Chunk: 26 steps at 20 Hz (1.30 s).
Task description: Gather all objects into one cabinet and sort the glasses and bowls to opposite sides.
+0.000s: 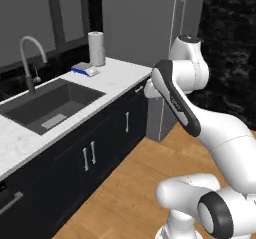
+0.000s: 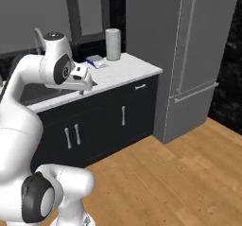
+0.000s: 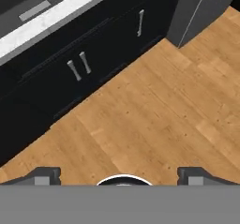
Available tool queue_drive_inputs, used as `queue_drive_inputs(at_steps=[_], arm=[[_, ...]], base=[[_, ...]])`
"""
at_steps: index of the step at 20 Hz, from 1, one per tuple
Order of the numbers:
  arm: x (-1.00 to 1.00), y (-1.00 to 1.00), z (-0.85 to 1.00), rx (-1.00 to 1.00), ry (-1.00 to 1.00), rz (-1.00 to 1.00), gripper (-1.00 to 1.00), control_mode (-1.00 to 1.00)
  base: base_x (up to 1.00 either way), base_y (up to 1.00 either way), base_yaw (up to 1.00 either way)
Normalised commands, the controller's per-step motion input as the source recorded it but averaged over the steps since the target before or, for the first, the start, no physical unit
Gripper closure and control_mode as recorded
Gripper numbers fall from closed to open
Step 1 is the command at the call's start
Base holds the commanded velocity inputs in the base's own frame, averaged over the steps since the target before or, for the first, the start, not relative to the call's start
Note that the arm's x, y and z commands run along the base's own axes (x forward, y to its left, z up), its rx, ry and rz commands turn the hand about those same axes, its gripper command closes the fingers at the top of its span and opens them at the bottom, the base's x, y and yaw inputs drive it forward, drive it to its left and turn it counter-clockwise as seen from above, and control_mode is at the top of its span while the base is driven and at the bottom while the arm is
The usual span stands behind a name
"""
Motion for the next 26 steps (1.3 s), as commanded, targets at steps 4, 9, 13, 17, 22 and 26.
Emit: queue_drive_inputs(at_steps=[4, 9, 13, 17, 22, 26], arm=[[0.00, 0.00, 0.00, 0.00, 0.00, 0.00, -1.00, 1.00], [0.00, 0.00, 0.00, 0.00, 0.00, 0.00, -1.00, 1.00], [0.00, 0.00, 0.00, 0.00, 0.00, 0.00, -1.00, 1.00], [0.00, 0.00, 0.00, 0.00, 0.00, 0.00, -1.00, 1.00], [0.00, 0.00, 0.00, 0.00, 0.00, 0.00, -1.00, 1.00], [0.00, 0.00, 0.00, 0.00, 0.00, 0.00, -1.00, 1.00]], base=[[0.00, -0.29, -0.64], [0.00, -0.33, -0.63], [0.00, -0.33, -0.63], [0.00, -0.34, -0.62], [0.00, -0.37, -0.60], [0.00, -0.38, -0.60]])
